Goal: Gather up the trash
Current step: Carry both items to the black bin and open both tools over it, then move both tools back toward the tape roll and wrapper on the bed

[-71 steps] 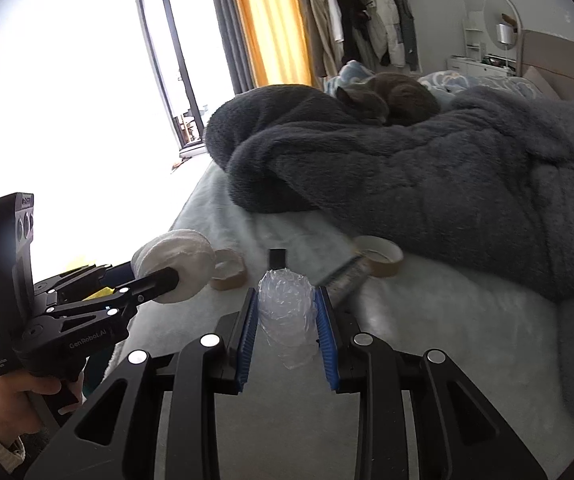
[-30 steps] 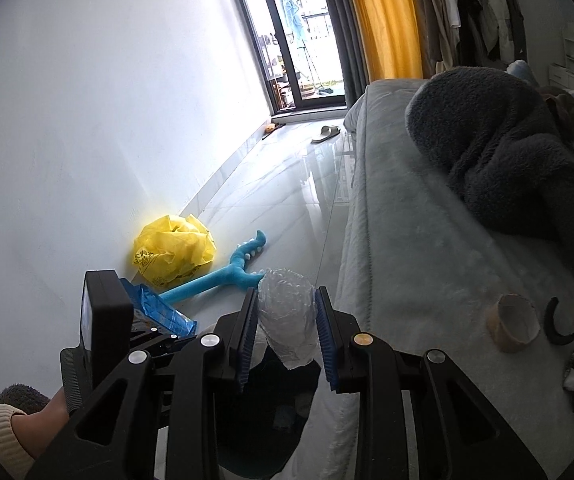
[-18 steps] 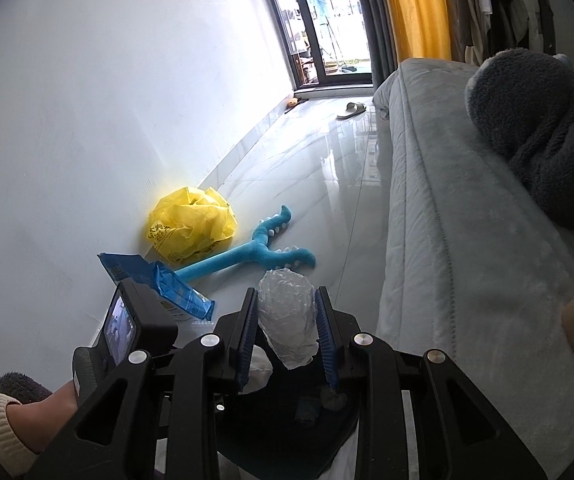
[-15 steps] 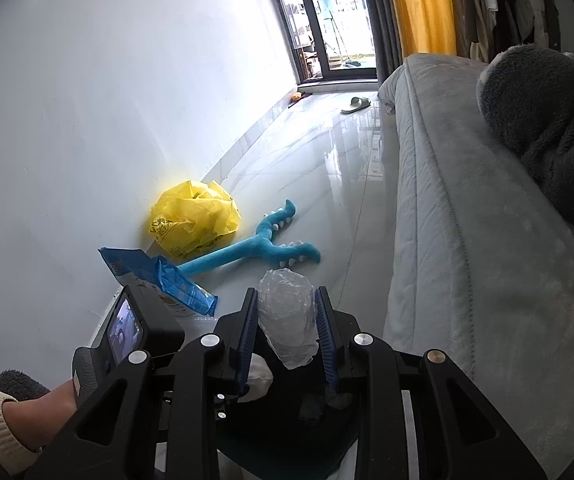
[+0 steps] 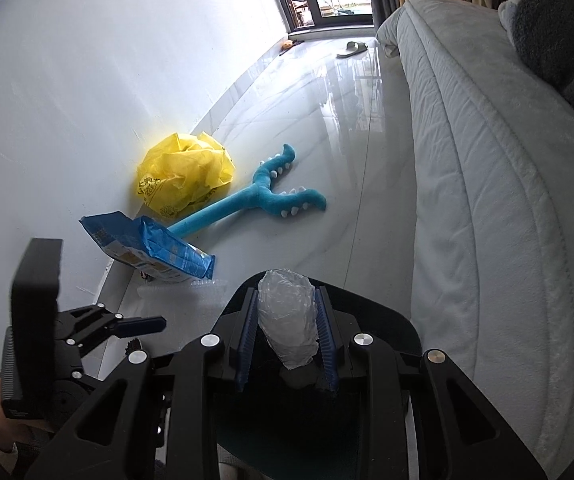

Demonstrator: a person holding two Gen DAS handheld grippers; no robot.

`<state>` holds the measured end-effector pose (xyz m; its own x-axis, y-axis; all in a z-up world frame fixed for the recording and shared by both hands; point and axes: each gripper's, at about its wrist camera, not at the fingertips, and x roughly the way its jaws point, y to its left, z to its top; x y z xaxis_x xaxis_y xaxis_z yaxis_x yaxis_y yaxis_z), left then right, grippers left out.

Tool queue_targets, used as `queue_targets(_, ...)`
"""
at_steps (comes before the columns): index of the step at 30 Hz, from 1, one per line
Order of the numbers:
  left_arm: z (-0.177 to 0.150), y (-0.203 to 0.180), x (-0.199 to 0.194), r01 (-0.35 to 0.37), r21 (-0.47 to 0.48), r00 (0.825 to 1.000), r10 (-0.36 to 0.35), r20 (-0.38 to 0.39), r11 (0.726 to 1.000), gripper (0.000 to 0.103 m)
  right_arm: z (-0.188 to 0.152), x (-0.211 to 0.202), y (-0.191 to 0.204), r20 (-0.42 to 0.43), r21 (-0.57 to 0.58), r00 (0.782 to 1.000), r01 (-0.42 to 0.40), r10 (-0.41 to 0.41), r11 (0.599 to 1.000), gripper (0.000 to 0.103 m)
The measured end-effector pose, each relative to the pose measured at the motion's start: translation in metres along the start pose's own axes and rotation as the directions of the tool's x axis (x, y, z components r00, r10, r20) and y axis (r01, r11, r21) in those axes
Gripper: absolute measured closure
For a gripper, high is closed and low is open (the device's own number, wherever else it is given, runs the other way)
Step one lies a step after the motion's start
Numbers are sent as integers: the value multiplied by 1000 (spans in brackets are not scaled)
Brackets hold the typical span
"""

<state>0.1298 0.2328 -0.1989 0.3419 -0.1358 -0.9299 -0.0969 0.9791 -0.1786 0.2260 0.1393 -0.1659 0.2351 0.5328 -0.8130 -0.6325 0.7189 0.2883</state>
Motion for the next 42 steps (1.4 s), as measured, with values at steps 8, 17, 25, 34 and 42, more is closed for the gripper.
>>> queue_targets(8,3,18,-27,-16,-31,996,18,89,999,20,-12,37,5,-91,2,996,20,-19,1000,74)
queue_targets(17,8,23,-61,-7,-49,973,18,230,999,19,-22,65,12,-172,-15,985,27,-29,1000,73)
queue_targets(25,18,22,-92,18,-74,935,10,355,997,19,-36,76,12,-242,-38,969,43,-51,998,56)
queue_targets(34,39,-2,-135,23,-83,866,22,499,996,19,-43,58,5,-245,-52,967,54,-65,997,50)
queue_targets(42,51,-43,-149,1,-40,828,22,560,999,14,-29,5,0,-135,-52,990,25,-32,998,43)
